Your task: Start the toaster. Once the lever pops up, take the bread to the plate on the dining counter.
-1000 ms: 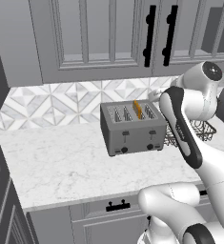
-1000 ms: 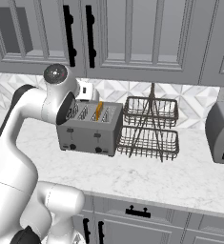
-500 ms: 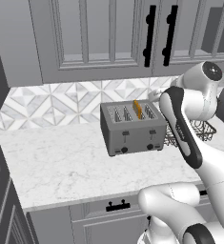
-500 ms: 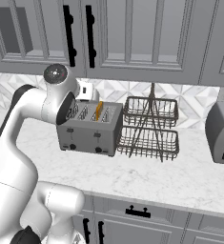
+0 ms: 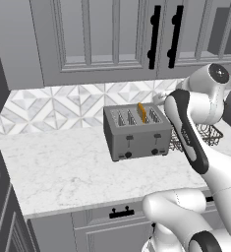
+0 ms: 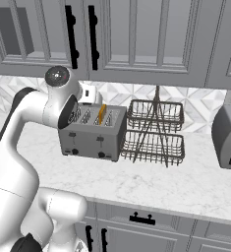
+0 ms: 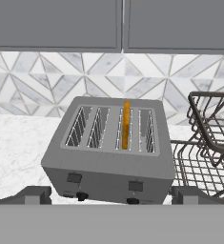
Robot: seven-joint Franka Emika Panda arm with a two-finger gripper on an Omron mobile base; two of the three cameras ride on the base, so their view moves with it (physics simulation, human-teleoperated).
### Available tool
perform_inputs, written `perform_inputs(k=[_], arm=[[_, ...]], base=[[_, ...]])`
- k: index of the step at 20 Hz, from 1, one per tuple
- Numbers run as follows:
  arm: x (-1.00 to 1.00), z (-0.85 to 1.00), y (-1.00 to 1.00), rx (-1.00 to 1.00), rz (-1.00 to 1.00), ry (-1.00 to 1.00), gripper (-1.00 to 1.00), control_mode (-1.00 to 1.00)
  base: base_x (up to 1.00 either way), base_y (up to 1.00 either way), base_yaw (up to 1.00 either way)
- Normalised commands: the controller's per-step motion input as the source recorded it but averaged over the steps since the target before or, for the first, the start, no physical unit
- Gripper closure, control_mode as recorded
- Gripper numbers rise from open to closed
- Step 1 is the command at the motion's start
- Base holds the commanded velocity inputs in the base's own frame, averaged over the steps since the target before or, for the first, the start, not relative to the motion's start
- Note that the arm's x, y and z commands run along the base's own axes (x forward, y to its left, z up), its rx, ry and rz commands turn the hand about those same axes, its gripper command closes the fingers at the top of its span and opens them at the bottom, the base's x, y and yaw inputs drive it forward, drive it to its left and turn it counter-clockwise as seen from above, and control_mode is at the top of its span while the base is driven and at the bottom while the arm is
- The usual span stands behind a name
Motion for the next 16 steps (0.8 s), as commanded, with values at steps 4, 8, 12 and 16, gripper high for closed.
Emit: perform_inputs(k=[4, 8, 12, 16], arm=[[0.0, 0.0, 0.0, 0.0, 0.0, 0.0, -1.0, -1.0], [0.0, 0.0, 0.0, 0.0, 0.0, 0.0, -1.0, -1.0], [0.0, 0.0, 0.0, 0.0, 0.0, 0.0, -1.0, -1.0], [0.0, 0.0, 0.0, 0.0, 0.0, 0.0, -1.0, -1.0]], base=[[0.0, 0.0, 0.0], [0.0, 0.0, 0.0], [0.0, 0.0, 0.0], [0.0, 0.0, 0.0]])
